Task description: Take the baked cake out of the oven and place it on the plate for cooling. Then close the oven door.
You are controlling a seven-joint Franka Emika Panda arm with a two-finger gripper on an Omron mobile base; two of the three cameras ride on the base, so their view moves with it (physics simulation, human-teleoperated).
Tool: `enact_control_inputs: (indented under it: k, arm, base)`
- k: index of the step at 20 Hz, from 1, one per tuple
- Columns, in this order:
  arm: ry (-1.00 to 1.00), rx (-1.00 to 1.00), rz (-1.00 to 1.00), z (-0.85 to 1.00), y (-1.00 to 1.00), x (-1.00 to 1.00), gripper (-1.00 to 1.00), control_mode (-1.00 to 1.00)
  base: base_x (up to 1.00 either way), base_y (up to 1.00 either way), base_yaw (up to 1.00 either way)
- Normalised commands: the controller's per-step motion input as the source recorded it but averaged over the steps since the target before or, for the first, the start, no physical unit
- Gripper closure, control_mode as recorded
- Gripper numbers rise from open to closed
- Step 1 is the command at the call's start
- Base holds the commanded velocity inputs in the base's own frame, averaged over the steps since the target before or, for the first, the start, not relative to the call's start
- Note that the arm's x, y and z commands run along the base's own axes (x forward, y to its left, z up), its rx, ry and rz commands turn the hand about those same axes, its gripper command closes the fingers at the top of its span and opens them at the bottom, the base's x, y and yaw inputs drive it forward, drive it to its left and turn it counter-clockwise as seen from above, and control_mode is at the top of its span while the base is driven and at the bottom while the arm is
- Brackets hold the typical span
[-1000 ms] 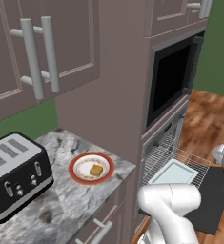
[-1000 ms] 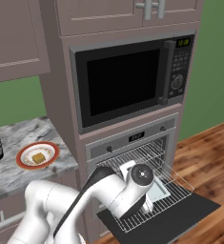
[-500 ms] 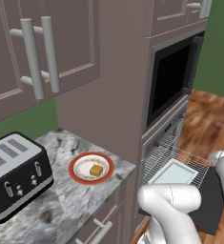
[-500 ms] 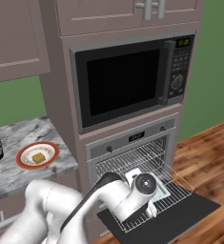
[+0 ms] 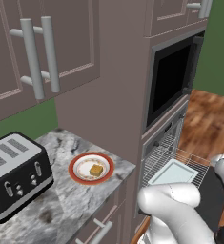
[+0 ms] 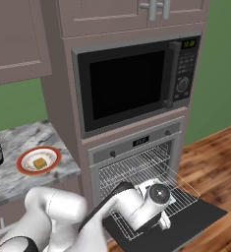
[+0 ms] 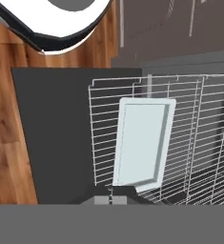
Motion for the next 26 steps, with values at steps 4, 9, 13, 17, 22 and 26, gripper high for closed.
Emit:
enact_control_inputs:
  k: [4,9,13,17,22,26]
  arm:
    - [0.07,0.11,-0.02,-0.36,-0.35,0.13,1.0,-1.0]
    - [0.04,0.13,-0.08,-0.48,-0.37,0.0,1.0,-1.0]
    - [-0.01,0.09,-0.2,-0.37,-0.13,0.01,1.0,-1.0]
    - [0.0,0.06,-0.22,-0.23,0.0,0.13,1.0,-1.0]
    - [0.17,0.04,-0.19,-0.08,0.0,0.27,1.0,-1.0]
    - [0.24,0.13,-0.2,-0.21,-0.02,0.23,1.0,-1.0]
  base:
    - [0.0,0.0,0.0]
    - [0.0,0.0,0.0]
    - [0.0,0.0,0.0]
    - [0.0,0.0,0.0]
    - [0.0,0.0,0.0]
    - [0.0,0.0,0.0]
